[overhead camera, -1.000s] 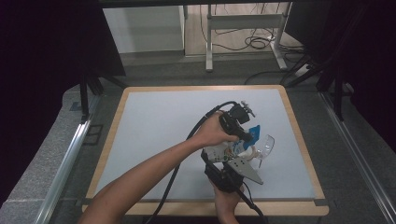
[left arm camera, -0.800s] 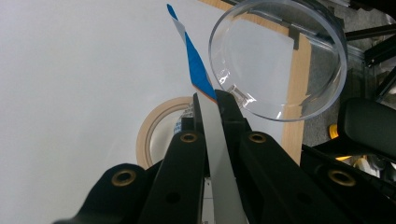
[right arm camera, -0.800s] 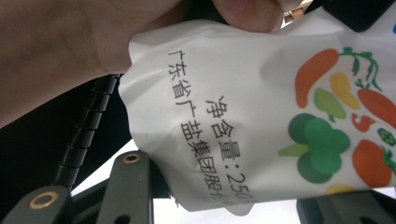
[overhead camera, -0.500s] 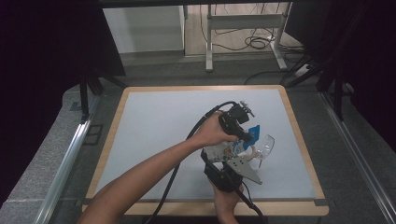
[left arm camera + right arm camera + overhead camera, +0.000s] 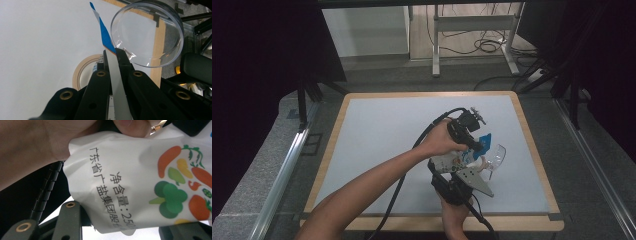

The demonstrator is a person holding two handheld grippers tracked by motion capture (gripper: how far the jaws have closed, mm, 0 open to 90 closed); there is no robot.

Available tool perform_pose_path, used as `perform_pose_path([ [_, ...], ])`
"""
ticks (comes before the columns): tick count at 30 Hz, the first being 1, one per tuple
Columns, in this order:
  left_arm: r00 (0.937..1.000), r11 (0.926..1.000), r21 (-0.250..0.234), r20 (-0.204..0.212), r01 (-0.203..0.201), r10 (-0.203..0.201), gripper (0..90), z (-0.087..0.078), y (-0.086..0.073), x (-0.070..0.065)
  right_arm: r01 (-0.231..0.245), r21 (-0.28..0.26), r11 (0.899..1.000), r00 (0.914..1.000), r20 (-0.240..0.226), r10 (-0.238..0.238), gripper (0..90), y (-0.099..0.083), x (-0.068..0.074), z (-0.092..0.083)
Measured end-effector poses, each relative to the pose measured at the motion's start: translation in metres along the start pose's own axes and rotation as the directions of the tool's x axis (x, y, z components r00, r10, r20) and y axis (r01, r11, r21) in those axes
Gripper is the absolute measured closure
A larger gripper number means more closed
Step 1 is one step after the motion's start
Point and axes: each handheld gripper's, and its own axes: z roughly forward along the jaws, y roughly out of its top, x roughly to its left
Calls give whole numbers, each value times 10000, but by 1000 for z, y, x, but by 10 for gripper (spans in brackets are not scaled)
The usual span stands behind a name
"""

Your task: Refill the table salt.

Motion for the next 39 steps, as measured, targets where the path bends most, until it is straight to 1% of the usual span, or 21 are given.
perform_pose_path([
  [3,9999,9999,71,1,-103,103,900,0,1,0,-57,-31,10000,10000,16,57,546,0,0,0],
  [13,10000,9999,99,-9,-66,66,900,-1,2,0,-101,-75,9999,9999,45,102,546,1,1,0],
  [24,9999,9998,140,3,-114,114,900,-1,2,0,-141,-146,9998,9999,91,142,546,1,2,0],
  [33,9999,9998,169,-19,-127,128,900,0,2,1,-235,-185,9996,9996,134,237,545,0,2,1],
  [35,10000,9999,134,-9,-75,75,900,1,2,1,-268,-192,9995,9995,134,271,544,0,2,2],
  [36,9999,9997,189,-13,-127,128,900,1,2,2,-243,-200,9995,9996,139,245,544,-1,1,2],
  [39,9999,9998,198,-30,-103,104,900,2,2,3,-335,-189,9993,9993,139,337,544,-1,1,3],
])
